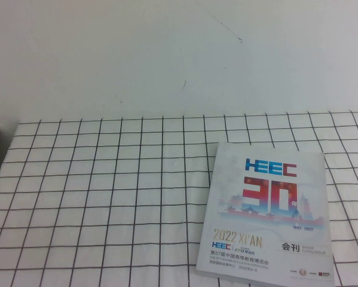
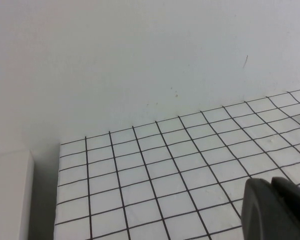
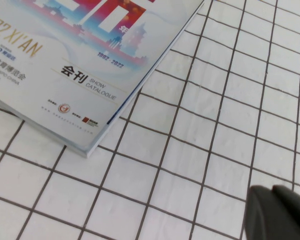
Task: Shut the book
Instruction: 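Close the open booklet and leave it lying on the table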
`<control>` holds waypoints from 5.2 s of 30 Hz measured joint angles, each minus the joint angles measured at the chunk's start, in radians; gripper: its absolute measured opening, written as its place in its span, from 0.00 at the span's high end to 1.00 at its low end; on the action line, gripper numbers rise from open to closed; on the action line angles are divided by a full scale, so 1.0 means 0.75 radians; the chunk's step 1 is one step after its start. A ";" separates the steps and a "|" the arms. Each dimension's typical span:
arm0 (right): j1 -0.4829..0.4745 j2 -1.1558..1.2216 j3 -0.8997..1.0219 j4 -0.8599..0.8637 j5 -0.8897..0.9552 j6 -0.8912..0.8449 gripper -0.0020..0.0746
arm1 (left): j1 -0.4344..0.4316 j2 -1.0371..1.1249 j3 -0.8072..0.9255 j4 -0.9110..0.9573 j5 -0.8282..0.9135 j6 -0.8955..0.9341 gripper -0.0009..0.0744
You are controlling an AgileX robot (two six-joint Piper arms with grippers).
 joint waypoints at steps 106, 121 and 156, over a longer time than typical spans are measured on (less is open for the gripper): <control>-0.161 -0.493 0.579 -0.026 -0.587 0.397 0.98 | 0.184 -0.216 0.296 -0.026 0.134 -0.122 0.99; -0.161 -0.493 0.579 -0.026 -0.587 0.395 0.98 | 0.184 -0.216 0.296 -0.026 0.134 -0.122 0.99; -0.161 -0.493 0.579 -0.025 -0.587 0.392 0.98 | 0.242 -0.216 0.296 -0.034 0.134 -0.122 0.99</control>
